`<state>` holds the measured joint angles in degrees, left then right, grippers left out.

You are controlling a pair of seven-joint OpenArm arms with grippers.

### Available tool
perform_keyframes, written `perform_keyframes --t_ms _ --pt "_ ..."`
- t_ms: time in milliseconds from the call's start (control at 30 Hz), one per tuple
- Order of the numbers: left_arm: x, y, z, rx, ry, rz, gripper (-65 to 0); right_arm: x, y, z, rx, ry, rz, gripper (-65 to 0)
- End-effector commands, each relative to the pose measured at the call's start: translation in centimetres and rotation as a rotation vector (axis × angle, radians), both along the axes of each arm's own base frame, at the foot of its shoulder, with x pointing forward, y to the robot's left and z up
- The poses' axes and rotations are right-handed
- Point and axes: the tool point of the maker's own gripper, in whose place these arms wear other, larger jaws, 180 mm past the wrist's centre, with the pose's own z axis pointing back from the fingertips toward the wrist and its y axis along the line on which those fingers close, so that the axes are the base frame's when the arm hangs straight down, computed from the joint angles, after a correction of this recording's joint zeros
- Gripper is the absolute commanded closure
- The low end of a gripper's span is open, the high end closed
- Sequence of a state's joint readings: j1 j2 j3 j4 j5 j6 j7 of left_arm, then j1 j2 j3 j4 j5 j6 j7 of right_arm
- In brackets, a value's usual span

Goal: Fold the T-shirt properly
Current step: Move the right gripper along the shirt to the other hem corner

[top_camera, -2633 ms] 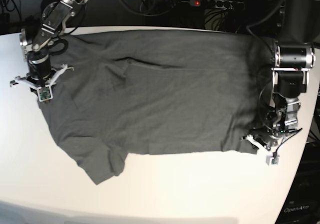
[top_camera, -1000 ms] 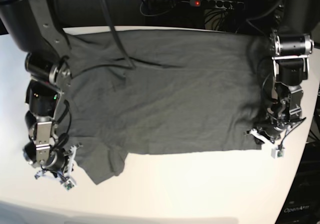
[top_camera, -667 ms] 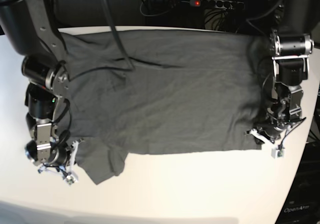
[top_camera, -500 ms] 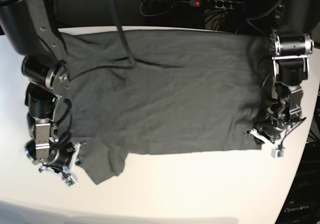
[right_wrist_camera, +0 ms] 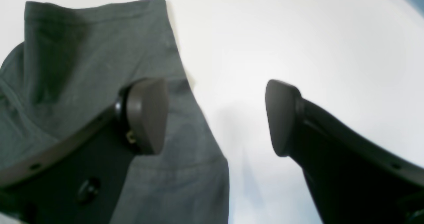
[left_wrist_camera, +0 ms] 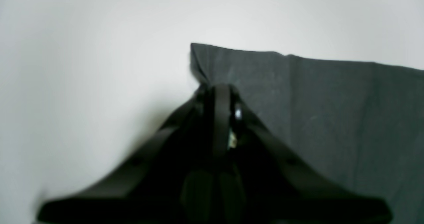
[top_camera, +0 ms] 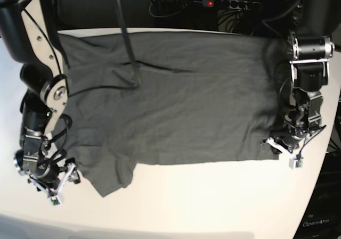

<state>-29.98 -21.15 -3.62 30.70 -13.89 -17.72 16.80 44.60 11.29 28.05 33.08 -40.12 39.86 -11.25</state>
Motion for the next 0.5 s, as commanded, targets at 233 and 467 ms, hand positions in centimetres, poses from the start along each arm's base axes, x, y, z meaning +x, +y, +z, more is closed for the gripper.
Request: perform_keyframes --t_ms 233,467 --pt "-0.2 0.7 0.0 0.022 0.031 0.003 -2.8 0.5 0.0 0.5 0.072 -0.034 -0.03 -45.1" --pt "-0.8 0.8 -0.6 0.023 0.045 0.004 -2.8 -0.2 1.4 -1.3 0.171 -0.033 -0.033 -45.0"
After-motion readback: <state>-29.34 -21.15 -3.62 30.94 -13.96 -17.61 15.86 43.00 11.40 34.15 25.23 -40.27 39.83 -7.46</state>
